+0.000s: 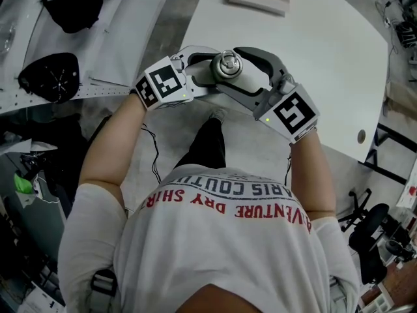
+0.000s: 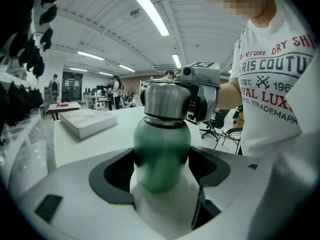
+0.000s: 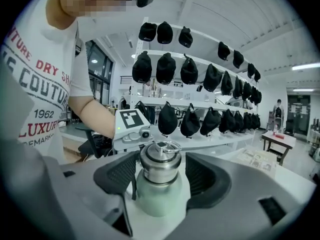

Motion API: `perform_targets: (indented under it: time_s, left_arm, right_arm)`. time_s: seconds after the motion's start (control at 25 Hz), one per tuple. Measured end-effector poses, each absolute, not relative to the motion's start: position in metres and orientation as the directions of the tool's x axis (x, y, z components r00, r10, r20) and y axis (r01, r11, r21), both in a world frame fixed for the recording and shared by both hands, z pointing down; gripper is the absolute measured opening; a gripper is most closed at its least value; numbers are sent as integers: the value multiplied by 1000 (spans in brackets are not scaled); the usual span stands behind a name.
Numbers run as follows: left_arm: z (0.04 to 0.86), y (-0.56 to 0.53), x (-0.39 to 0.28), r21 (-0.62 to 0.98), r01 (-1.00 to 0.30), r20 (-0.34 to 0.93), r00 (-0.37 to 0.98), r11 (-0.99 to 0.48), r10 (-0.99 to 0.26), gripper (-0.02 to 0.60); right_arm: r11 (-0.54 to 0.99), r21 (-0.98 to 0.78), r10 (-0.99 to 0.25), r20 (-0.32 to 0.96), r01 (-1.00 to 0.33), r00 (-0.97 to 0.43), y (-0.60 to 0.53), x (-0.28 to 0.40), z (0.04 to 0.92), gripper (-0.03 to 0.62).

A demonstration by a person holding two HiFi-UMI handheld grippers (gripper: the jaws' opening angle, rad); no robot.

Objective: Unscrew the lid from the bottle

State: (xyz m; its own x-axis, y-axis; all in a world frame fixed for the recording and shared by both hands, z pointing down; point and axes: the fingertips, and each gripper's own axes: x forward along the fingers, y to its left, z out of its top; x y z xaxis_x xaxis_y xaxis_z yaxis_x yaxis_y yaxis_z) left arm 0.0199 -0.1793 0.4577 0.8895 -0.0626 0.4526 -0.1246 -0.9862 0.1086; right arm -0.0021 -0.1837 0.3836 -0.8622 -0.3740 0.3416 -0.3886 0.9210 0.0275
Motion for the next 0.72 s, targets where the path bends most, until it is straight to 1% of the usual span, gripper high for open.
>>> perform_targets:
  time_s: [0.36, 0.72]
  left_arm:
    - [457, -179, 22, 107, -429, 438, 830, -897, -345, 356]
    - [458, -179, 24, 111, -630, 430, 728, -768, -534, 356]
  right_arm:
    - [823, 0, -541, 305, -568, -784, -187, 12, 386, 299]
    - [785, -24, -588, 280, -618, -758, -185, 9, 384, 298]
